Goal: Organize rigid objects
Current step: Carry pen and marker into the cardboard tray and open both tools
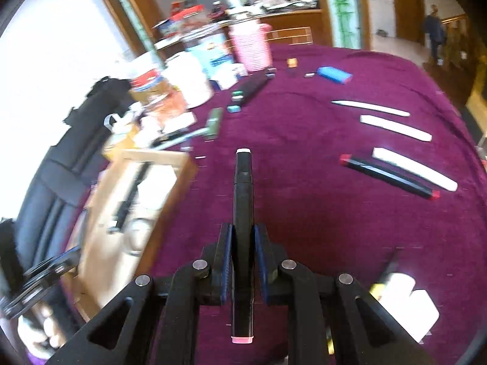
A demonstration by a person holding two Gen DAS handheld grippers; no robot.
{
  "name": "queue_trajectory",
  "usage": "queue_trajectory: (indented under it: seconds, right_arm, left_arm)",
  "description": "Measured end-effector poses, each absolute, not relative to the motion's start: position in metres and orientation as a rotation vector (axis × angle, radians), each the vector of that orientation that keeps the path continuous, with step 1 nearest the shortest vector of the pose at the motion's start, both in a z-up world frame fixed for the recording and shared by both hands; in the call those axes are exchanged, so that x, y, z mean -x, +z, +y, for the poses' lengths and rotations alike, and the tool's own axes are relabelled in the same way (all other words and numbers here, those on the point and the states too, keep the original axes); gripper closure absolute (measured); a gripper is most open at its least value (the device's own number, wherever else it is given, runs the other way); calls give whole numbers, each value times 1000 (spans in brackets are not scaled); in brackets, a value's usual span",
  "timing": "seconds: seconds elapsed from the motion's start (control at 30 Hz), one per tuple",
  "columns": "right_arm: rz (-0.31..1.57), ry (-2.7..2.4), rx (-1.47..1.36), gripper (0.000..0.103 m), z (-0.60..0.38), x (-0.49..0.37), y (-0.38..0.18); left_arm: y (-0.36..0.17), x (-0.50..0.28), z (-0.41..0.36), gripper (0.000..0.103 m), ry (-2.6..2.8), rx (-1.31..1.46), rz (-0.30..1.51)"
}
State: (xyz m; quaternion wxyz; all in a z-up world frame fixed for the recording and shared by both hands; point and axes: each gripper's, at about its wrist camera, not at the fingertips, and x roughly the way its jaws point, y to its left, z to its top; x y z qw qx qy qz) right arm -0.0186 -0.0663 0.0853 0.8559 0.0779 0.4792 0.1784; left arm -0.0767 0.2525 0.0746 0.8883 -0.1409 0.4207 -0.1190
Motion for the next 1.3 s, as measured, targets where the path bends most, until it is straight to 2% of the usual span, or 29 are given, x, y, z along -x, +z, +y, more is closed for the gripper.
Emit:
queue_trajectory:
  seconds: [0.57, 1.0, 1.03, 1.13, 1.17, 1.23, 1.3]
  right_arm:
    - [1174, 579, -249, 86, 101, -31, 50]
    - [1204, 480, -214, 86, 133, -55, 23]
    - [1202, 473, -207, 86, 135, -56, 22]
    - [1202, 455, -203, 84, 134, -55, 22]
    - [1201, 451, -207, 77, 134, -55, 22]
    - [1195, 451, -208, 66, 133, -55, 24]
    - [1172, 452, -209, 59, 132, -55, 28]
  left_arm:
    - [47, -21, 294, 94, -122, 209, 1031]
    - [25, -48, 306, 93, -104, 243, 1064]
    - [26, -46, 307, 92, -103, 248, 1058]
    - [33, -40, 311, 67, -108, 276, 1034]
    - [37, -36, 313, 58, -109, 285, 1020]
    - [43, -31, 314, 55, -116, 298, 1003]
    - [51, -25, 316, 44, -133, 324, 986]
